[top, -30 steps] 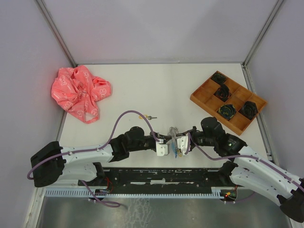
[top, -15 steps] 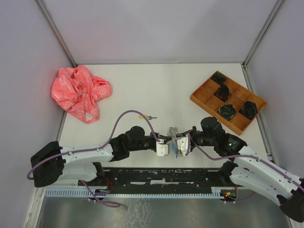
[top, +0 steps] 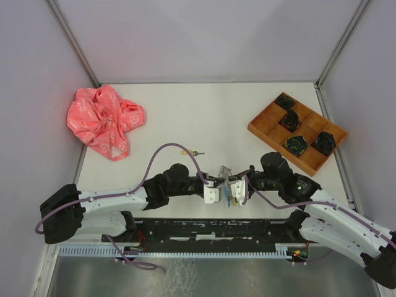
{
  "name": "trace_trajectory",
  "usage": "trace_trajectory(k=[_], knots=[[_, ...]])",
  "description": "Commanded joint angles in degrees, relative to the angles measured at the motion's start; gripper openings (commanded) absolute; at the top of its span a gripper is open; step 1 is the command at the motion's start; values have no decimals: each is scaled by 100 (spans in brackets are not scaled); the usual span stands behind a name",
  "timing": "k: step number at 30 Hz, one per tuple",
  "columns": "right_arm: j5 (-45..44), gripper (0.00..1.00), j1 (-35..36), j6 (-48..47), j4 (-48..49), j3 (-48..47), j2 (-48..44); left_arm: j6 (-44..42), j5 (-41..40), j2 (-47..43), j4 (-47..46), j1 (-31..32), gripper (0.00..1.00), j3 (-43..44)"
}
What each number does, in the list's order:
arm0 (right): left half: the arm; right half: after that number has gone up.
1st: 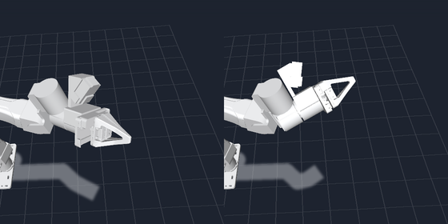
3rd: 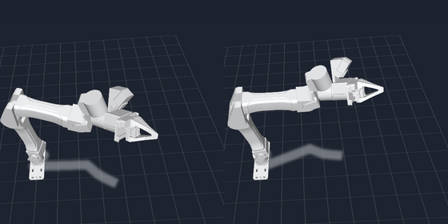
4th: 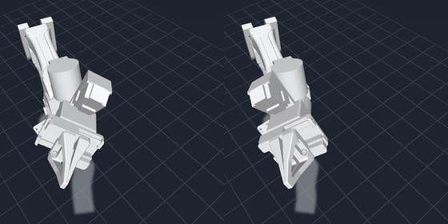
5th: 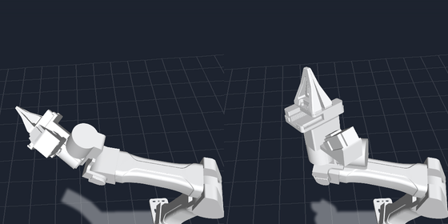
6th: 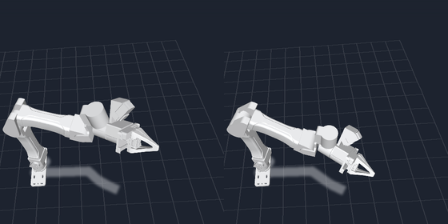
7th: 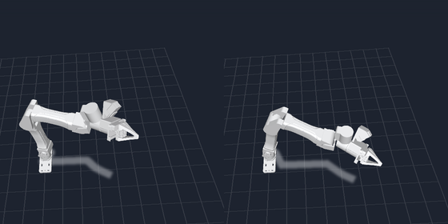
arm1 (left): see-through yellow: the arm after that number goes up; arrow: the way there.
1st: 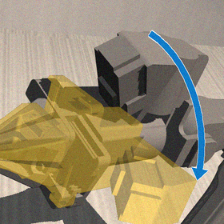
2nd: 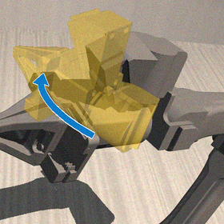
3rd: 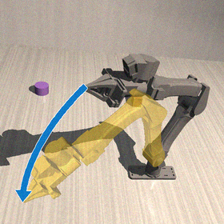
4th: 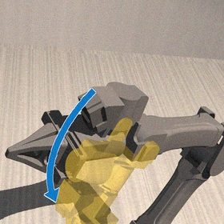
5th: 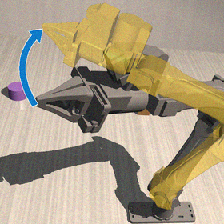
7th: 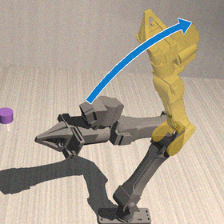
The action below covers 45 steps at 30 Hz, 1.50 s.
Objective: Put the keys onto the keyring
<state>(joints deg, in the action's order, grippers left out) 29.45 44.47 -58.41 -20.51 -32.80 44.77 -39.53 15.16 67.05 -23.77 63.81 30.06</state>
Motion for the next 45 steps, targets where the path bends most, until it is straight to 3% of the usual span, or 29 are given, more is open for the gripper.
trace_trajectory(k=[1,17,33,45], knots=[[191,1,97,-120,144,-246,52,-86,262,37,-455,35,3,329],[-381,1,330,-471,-415,-528,395,-59,495,-23,-29,40,3,544],[-802,1,719,-699,-566,-560,694,427,252,-130,-695,23,3,265],[-1048,1,725,-227,-366,-324,334,630,117,-152,-967,-9,3,-121]])
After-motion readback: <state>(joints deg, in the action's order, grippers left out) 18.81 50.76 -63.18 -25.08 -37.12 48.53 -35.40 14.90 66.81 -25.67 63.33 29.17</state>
